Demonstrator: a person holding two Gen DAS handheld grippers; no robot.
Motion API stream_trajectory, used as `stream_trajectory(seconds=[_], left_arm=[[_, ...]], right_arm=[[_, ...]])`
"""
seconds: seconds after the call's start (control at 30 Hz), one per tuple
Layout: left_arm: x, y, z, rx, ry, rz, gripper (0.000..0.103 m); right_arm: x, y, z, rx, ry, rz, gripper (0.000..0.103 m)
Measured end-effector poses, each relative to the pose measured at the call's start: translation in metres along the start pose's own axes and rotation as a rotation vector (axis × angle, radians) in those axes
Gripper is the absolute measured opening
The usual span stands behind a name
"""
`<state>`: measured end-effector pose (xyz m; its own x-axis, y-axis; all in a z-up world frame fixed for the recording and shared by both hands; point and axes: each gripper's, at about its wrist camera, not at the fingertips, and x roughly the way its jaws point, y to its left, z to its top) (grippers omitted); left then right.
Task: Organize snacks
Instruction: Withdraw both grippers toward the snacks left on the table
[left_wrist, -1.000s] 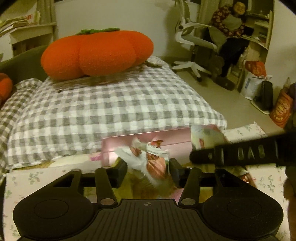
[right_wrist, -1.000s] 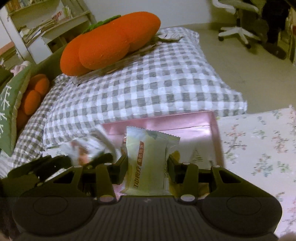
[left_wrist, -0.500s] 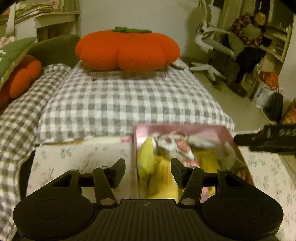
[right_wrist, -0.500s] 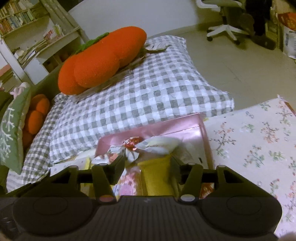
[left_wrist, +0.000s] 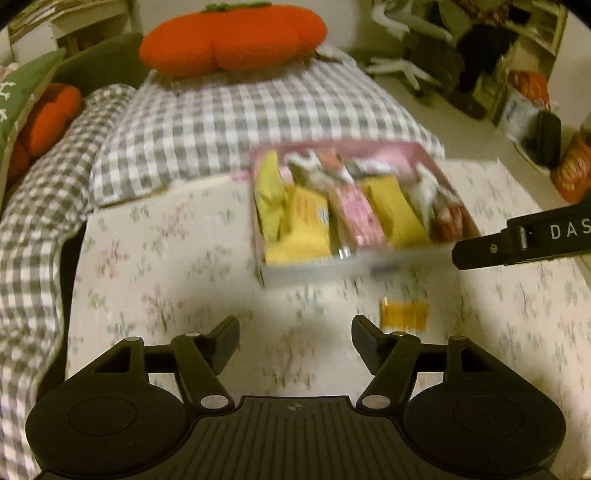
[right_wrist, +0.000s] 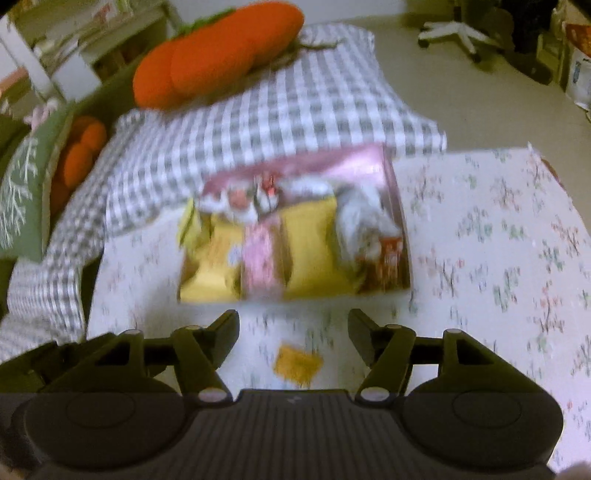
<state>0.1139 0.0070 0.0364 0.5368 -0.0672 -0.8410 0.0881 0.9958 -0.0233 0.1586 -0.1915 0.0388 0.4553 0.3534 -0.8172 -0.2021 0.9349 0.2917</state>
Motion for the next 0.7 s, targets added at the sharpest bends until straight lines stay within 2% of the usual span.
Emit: stream_trajectory(seconds=[0.17, 0.33, 0.57, 0.7], left_arm=[[-0.004, -0.007, -0.023, 0.035, 0.043, 0.001, 0.072], [0.002, -0.004, -0.038, 0.054, 0.078, 0.0, 0.074], [0.017, -0.004, -0.055, 0.086, 0.134, -0.035, 0.074], [0.022, -0.018, -0.063, 0.15, 0.149, -0.051, 0.078]], right_arm=[[-0.003, 0.003, -0.02, -0.025, 0.055, -0.007, 0.069], [0.004, 0.002, -0.038, -0.041, 0.127, 0.009, 0.07], [0.013, 0.006, -0.061, -0.21, 0.198, 0.026, 0.069], [0.022, 0.02, -0.079, -0.361, 0.245, 0.025, 0.062]])
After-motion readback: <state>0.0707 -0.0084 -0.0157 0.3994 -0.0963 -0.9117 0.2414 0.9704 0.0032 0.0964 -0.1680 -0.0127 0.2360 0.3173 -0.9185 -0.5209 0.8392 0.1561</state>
